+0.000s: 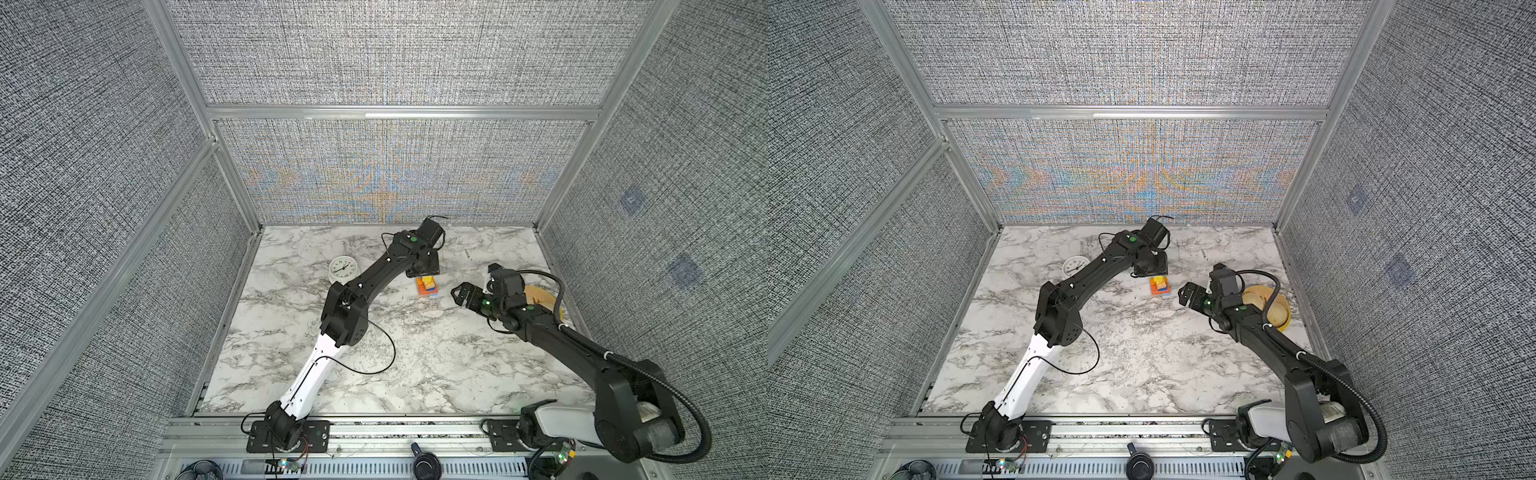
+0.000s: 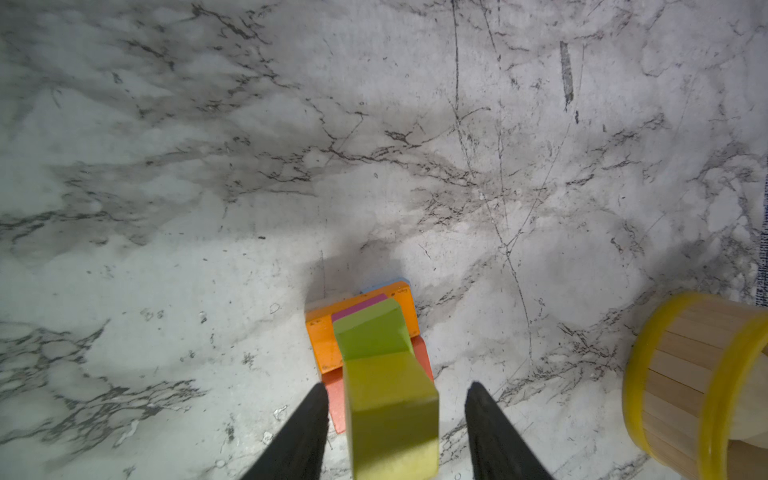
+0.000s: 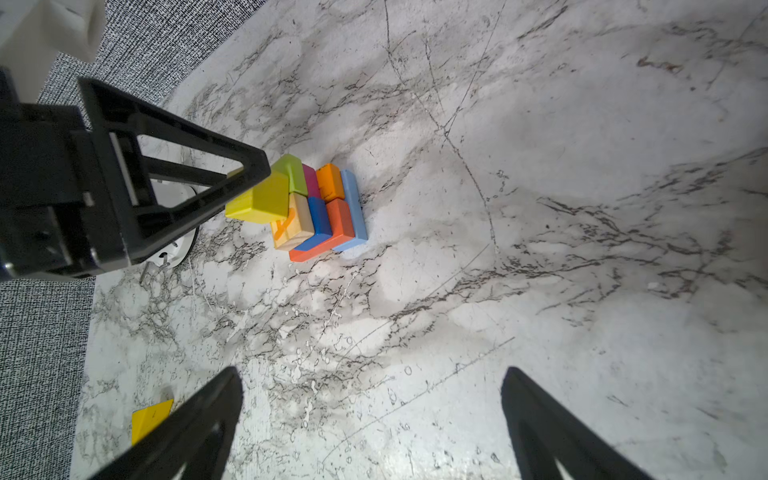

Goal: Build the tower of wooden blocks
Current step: 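Lower the yellow cube onto the stack and open the left gripper, then move the left gripper to the yellow triangular block while the right gripper shifts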

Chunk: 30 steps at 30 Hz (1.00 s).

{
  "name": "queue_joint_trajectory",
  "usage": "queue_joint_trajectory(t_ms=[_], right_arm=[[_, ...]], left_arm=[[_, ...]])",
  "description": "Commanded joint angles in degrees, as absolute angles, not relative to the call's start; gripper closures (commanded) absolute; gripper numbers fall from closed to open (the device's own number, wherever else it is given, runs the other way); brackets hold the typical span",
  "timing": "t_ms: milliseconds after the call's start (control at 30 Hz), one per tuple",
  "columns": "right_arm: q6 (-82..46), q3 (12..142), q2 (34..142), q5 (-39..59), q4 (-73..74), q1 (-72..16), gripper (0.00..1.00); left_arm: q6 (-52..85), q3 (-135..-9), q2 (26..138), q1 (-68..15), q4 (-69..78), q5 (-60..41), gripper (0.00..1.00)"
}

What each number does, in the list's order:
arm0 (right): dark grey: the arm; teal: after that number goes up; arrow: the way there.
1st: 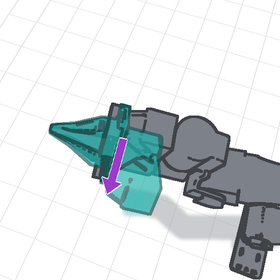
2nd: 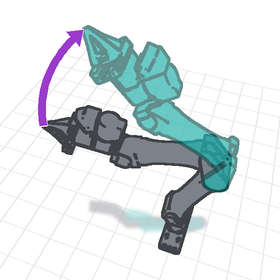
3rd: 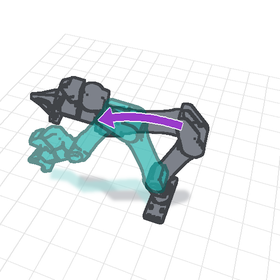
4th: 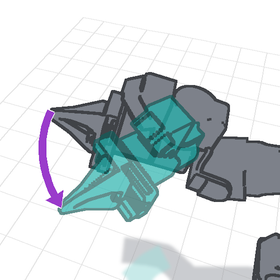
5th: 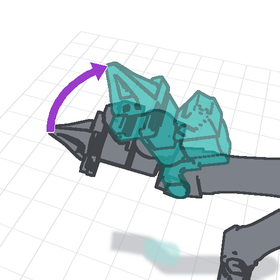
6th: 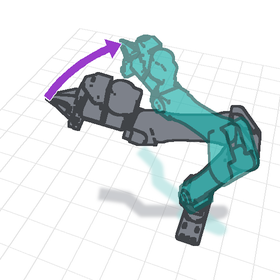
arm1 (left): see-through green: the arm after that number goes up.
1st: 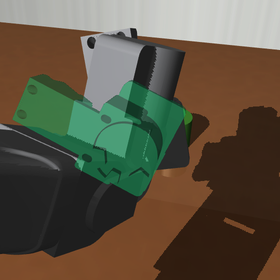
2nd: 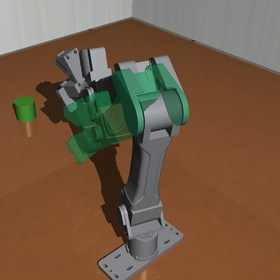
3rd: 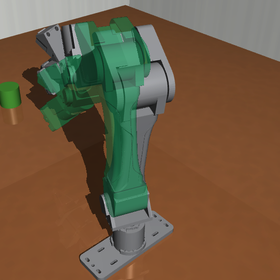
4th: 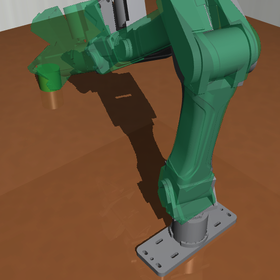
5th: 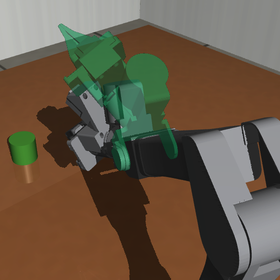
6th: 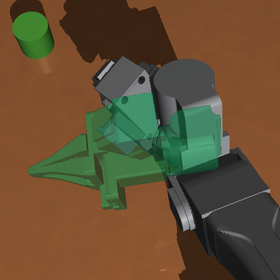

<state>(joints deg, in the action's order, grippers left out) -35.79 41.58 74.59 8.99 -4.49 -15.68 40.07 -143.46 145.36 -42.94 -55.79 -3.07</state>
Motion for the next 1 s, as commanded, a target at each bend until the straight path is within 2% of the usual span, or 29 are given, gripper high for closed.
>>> queue_joint_trajectory(t_ms=[0,233,400,500,733,967], right_arm=[[-35.5,41.5,74.4,8.9,-3.7,-15.7,0.01],[-35.3,41.5,74.4,9.0,-3.8,-15.7,0.01],[-33.0,40.6,72.9,10.4,-2.3,-15.8,0.01],[-31.0,41.2,71.8,9.9,-3.7,-15.8,0.01],[-27.5,46.9,73.9,11.4,-9.7,-17.3,0.02],[-26.5,51.6,77.6,10.9,-13.4,-21.7,0.07]], left_arm=[[39.9,-143.8,144.8,-42.9,-55.5,-2.9,0.44],[39.9,-142.7,143.3,-42.9,-55.7,-1.9,0.37],[37.3,-137.8,138.3,-42.8,-53.6,0.5,0.17],[36.1,-133.8,134.4,-42.6,-52.3,2.7,0.11],[37.0,-120.5,123.4,-41.1,-49.1,7.5,0.07],[37.6,-103.9,111.2,-39.3,-48.5,14.3,0.08]])
